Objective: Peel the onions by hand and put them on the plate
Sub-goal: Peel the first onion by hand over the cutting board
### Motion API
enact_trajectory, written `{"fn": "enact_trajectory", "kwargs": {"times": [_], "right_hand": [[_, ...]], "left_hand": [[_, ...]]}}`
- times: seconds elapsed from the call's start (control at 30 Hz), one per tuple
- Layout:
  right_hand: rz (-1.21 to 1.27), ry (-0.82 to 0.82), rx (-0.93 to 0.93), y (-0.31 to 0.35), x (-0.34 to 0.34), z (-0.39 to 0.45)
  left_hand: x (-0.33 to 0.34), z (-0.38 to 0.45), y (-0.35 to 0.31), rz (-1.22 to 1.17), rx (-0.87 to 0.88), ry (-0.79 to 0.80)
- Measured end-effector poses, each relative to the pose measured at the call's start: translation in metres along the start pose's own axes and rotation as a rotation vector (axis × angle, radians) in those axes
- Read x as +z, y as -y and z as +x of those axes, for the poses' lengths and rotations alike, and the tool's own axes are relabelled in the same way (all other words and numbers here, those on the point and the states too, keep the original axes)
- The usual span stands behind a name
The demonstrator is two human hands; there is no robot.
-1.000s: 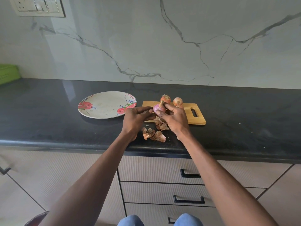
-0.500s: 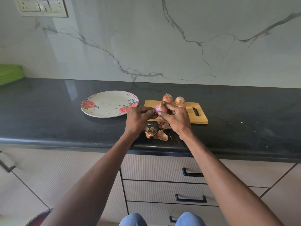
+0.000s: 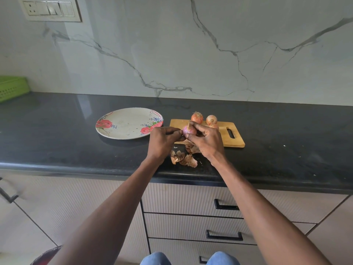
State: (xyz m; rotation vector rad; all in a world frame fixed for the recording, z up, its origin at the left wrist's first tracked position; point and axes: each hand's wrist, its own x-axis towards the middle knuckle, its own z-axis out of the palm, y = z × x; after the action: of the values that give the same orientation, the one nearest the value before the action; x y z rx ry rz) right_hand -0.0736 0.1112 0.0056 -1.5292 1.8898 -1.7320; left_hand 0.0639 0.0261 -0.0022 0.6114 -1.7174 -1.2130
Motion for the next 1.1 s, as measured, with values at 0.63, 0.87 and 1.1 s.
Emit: {"fn": "enact_trajectory", "kwargs": {"times": [0.63,0.87,1.1], "right_hand": [[0.025,-0.048,0.007,-0.0003,-0.0007,0.0017],[0.035,-0.033,0.025,-0.0011,0.0002,0.0014],[0.036,0.014,0.046,-0.0027,0.0005,0.0022]], "left_hand": [[0.0010,-0.0023,-0.0044,-0.111,-0.034,0.074],[0.0011,-0.0019,-0.0034,-0.004,0.004,0.057],[0.0022,-0.0034,-0.0053,0.201,0.113,-0.004]]}}
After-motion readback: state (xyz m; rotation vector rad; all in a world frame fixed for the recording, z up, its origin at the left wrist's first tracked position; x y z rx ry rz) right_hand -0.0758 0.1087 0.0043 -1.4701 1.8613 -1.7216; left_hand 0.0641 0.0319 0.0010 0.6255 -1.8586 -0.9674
